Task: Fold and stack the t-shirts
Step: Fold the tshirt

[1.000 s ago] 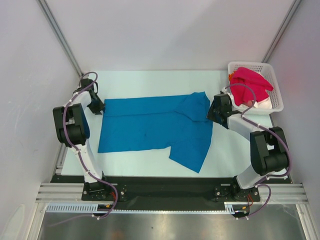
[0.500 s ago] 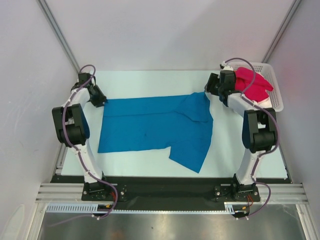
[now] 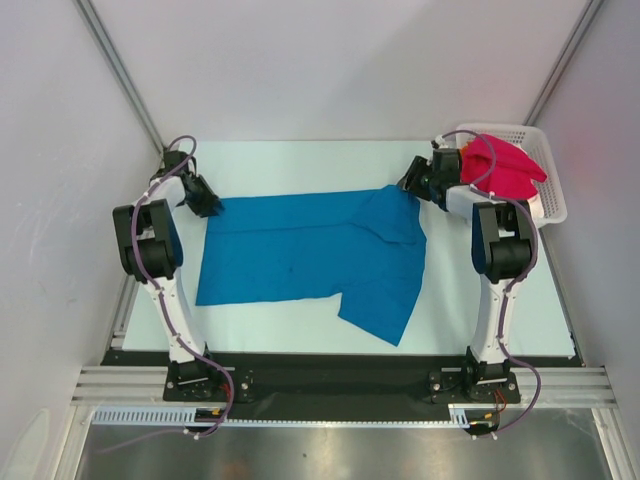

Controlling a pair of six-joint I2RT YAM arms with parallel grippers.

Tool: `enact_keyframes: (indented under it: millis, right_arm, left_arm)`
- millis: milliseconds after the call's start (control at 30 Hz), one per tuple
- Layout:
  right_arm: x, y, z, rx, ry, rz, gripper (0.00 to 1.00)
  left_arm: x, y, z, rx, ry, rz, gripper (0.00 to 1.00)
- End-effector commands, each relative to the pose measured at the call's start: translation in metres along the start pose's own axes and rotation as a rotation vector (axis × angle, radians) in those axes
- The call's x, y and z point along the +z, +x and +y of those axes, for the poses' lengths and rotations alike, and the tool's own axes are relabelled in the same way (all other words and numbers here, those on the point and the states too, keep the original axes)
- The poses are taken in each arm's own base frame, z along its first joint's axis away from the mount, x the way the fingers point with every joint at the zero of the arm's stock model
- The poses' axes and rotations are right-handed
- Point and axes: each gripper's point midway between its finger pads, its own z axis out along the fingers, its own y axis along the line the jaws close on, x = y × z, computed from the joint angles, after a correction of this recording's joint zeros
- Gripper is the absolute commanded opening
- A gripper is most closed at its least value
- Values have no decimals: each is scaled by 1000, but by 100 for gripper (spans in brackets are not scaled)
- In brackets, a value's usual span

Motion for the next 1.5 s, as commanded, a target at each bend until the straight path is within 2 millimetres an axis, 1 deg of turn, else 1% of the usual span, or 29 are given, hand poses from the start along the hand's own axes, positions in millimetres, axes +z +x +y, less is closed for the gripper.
enact_keyframes:
  millis: [0,67,100,167,267,333,467,533,600,633,667,700,733,767,800,833,867,900,967,1000,1067,1167,1200,1233,1300,1333,1400,1433,1467]
  right_arm:
    - [6,-24,14,49,-64,-67,51]
    - [8,-24,12,55,-53,-73,37]
    - [9,-27,5,57,-18,-91,16]
    - [6,-32,-6,40,42,-126,0]
    - [6,-42,-34,8,193,-178,0]
    - [7,-43,-39,8,220,-164,0]
    - [9,-36,-38,25,228,-104,13]
    - [3,-32,-36,35,232,-75,19]
    - [-6,-24,-44,41,300,-19,31]
    - [-14,-36,-40,32,309,-34,37]
    - [-22,-42,-42,17,348,-49,51]
    - [-31,-42,-44,-13,378,-32,57]
    - [-44,-57,-36,-35,383,-60,59]
    - [-55,-65,-38,-54,423,-82,67]
    - [-64,-63,-33,-74,433,-68,69]
    - [-84,-78,-18,-97,418,-106,70]
    - [-90,-69,-17,-109,425,-92,72]
    - [-97,-65,2,-139,392,-99,72]
    - [-114,-51,21,-161,349,-104,72]
    - [-114,-32,41,-188,306,-80,72]
    - [-118,-2,61,-226,239,-53,70]
    - [-119,52,95,-338,176,2,60]
    - [-119,57,89,-330,198,8,56]
    - [-118,75,97,-344,177,35,52]
    - [-116,89,103,-296,142,37,41]
    - [-115,109,92,-286,147,71,39]
    - [-110,118,91,-230,135,59,39]
    - [-108,128,81,-221,154,69,40]
    - [-106,128,80,-212,150,49,46]
  left_arm:
    - [4,2,0,-3,-5,13,33]
    - [5,2,2,0,-15,16,33]
    - [5,3,4,4,-22,18,33]
    - [5,2,7,8,-41,15,33]
    - [4,-2,12,16,-62,2,33]
    - [4,-2,13,21,-69,-1,33]
    - [-4,-5,15,24,-91,-20,33]
    - [-17,-9,12,26,-92,-42,33]
    - [-28,-8,11,20,-96,-55,35]
    - [-46,-15,2,21,-77,-91,37]
    - [-54,-16,-2,19,-67,-103,39]
    - [-63,-13,-6,5,-48,-106,40]
    - [-85,-19,-19,10,-12,-147,42]
    - [-98,-18,-27,5,18,-159,43]
    - [-104,-11,-27,-2,28,-152,45]
    - [-113,-6,-34,1,66,-149,46]
    - [-137,-6,-44,4,107,-187,46]
    - [-138,10,-46,4,144,-159,46]
    - [-160,20,-55,6,201,-187,46]
    - [-158,36,-50,4,206,-161,46]
    - [-163,50,-53,36,230,-159,46]
    - [-163,60,-50,70,226,-151,43]
    - [-161,62,-47,74,219,-149,43]
    - [-161,63,-46,80,212,-151,42]
    - [-158,67,-39,85,191,-156,41]
    - [-157,67,-39,91,197,-167,41]
    - [-152,72,-35,92,193,-164,41]
    - [-152,72,-35,91,198,-170,41]
    - [-151,74,-36,87,205,-162,41]
